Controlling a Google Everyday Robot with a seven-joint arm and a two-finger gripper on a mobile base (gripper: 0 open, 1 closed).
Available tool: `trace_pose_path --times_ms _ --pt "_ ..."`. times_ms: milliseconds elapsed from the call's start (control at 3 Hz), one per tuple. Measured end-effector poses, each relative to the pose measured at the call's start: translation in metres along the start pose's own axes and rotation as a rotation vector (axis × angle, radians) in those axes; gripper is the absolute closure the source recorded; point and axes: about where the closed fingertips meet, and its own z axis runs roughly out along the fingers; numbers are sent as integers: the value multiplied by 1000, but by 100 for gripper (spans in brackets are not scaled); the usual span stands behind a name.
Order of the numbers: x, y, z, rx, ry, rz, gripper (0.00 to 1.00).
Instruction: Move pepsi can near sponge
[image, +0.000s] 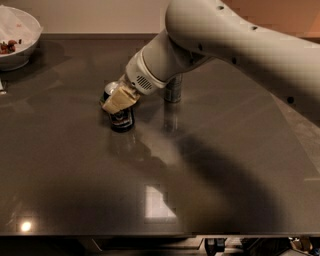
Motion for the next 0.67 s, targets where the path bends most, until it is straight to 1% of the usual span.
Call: trace_pose_path --times_ms 333,667 --pt "-1 1 1 -1 0 -3 0" --pt "-2 1 1 -1 0 -3 0"
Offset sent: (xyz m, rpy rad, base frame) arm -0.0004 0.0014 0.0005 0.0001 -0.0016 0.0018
